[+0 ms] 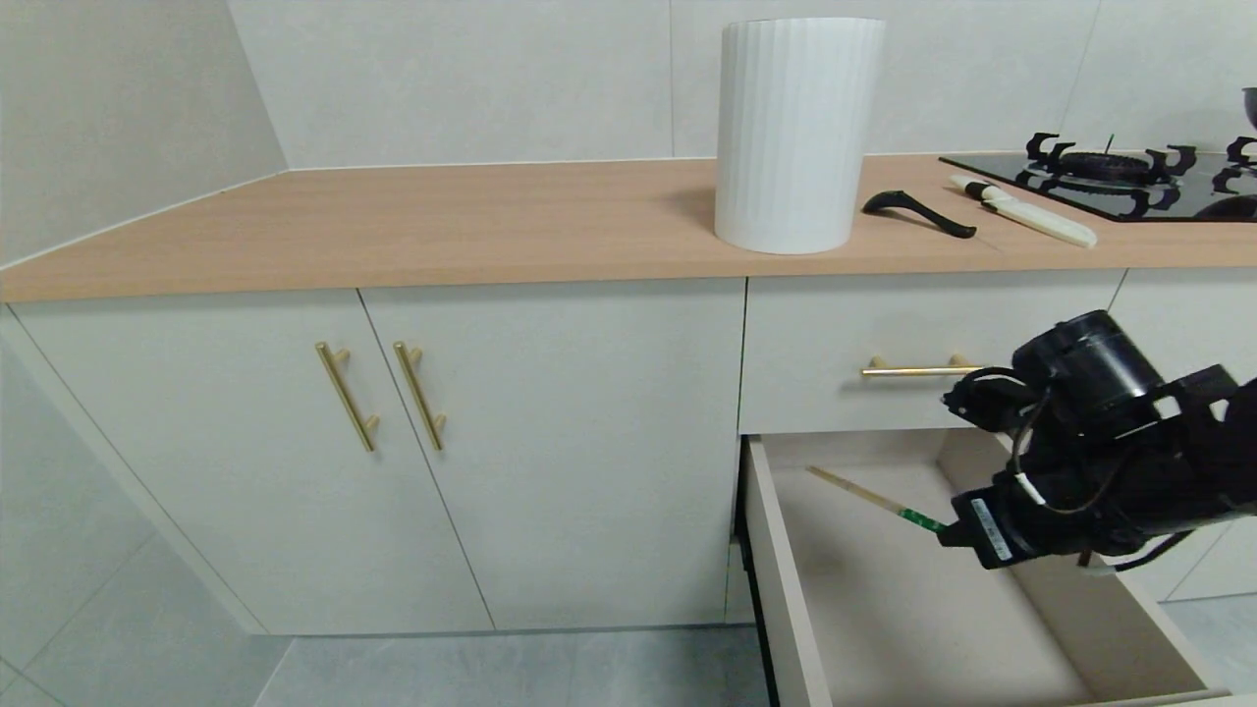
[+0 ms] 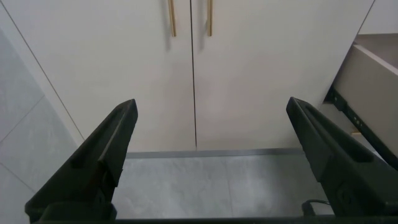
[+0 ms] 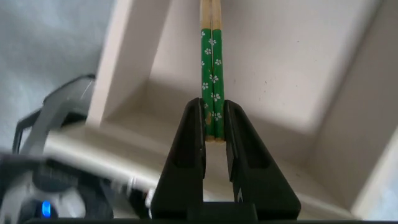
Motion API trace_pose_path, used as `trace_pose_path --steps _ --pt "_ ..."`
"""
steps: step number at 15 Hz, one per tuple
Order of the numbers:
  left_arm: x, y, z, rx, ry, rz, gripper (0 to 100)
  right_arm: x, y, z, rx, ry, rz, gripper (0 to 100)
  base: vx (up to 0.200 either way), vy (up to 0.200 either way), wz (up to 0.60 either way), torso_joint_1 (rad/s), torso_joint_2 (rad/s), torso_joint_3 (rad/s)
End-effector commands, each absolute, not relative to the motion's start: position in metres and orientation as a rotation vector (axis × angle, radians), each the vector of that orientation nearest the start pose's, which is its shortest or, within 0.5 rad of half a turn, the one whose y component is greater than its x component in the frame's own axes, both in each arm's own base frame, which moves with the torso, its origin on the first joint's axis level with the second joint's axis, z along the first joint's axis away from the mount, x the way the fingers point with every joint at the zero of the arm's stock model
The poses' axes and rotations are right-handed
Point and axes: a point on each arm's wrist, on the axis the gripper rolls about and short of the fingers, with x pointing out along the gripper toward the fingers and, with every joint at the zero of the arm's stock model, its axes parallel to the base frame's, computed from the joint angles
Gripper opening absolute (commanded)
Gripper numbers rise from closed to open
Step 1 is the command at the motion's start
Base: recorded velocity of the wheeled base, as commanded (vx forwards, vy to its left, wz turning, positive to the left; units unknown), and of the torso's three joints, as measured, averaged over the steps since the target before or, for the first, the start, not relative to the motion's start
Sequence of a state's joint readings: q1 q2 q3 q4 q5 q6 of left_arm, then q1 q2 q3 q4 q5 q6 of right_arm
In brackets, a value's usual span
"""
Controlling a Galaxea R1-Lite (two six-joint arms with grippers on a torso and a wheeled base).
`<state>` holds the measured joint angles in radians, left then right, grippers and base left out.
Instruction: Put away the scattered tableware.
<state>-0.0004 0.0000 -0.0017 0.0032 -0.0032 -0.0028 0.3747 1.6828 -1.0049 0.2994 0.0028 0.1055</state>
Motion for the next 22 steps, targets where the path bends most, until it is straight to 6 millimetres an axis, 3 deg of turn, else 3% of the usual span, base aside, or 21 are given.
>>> trace_pose_path --steps 1,5,7,12,14,22 --pt "-0.023 0.0 0.076 -0.003 0.002 -0.003 100 0.29 0.123 0.109 -0.062 1.071 0.248 0 0.0 0.0 0.0 0.0 0.0 0.0" --pt "-0.023 0.0 0.076 -0.003 0.002 -0.003 100 0.318 0.146 0.056 -0.03 1.028 0.132 0 0.0 0.0 0.0 0.0 0.0 0.0" --pt "-0.023 0.0 0.076 -0.003 0.002 -0.003 100 0.327 0.15 0.041 -0.016 1.019 0.099 0 0.0 0.0 0.0 0.0 0.0 0.0" --pt "-0.023 0.0 0.076 -0.003 0.0 -0.003 100 0.327 0.152 0.016 -0.038 1.086 0.079 0 0.0 0.0 0.0 0.0 0.0 0.0" --pt "-0.023 0.0 0.076 -0.003 0.002 -0.003 100 0.328 0.151 -0.006 -0.07 1.133 0.049 0 0.0 0.0 0.0 0.0 0.0 0.0" --pt "-0.023 0.0 0.076 -0.003 0.002 -0.003 100 0.329 0.151 -0.008 -0.082 1.123 0.024 0 0.0 0.0 0.0 0.0 0.0 0.0"
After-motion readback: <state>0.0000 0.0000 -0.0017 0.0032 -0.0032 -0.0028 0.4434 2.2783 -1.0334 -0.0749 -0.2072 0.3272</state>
